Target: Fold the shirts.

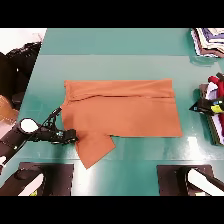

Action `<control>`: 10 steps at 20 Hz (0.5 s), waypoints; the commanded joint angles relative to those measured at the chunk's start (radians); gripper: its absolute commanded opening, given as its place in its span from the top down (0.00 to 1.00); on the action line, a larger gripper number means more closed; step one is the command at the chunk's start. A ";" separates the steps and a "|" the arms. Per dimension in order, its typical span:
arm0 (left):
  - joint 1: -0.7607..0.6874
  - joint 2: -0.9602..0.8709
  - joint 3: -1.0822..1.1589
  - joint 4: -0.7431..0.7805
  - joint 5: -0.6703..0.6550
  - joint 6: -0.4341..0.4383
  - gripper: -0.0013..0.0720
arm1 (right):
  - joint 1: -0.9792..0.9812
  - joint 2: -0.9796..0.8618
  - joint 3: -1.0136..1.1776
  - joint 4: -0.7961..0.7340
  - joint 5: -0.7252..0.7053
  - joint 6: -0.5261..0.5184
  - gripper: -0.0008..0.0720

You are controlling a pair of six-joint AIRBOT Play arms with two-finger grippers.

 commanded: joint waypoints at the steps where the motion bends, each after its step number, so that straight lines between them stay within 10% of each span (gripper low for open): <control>1: -0.010 0.001 -0.001 -0.023 -0.020 0.022 0.95 | -0.110 0.000 -0.097 -0.002 0.042 0.000 0.49; 10: -0.010 0.001 -0.001 -0.030 0.026 0.022 0.94 | -0.251 -0.132 -0.353 0.128 -0.011 -0.063 0.39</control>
